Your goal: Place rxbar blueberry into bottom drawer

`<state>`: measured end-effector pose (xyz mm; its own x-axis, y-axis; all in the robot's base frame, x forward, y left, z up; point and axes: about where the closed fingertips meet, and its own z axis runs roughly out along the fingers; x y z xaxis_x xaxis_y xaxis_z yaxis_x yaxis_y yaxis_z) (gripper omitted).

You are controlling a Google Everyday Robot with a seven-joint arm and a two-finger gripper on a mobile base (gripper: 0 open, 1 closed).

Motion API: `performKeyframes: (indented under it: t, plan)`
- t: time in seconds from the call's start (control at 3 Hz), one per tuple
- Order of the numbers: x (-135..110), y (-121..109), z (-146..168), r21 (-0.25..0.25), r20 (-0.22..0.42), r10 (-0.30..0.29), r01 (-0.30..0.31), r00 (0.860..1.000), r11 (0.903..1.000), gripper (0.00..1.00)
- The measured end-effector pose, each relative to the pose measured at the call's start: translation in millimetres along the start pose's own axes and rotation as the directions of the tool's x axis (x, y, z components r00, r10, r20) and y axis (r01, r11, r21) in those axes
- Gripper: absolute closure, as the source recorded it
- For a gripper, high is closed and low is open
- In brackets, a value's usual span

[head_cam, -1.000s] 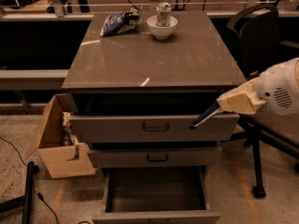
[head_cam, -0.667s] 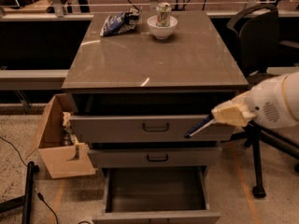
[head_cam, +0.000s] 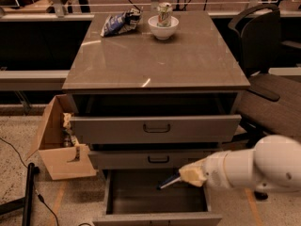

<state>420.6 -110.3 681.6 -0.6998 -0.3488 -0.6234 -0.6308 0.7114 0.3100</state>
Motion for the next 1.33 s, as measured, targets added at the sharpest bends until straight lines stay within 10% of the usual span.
performKeyframes:
  t: [1.0,1.33]
  plan:
    - [36.7,-30.3,39.0,0.045,0.036,0.091,-0.093,0.995,0.9947,1.00]
    - [34.1,-112.0,61.4,0.142,0.172,0.165,-0.191,0.971,0.9714,1.00]
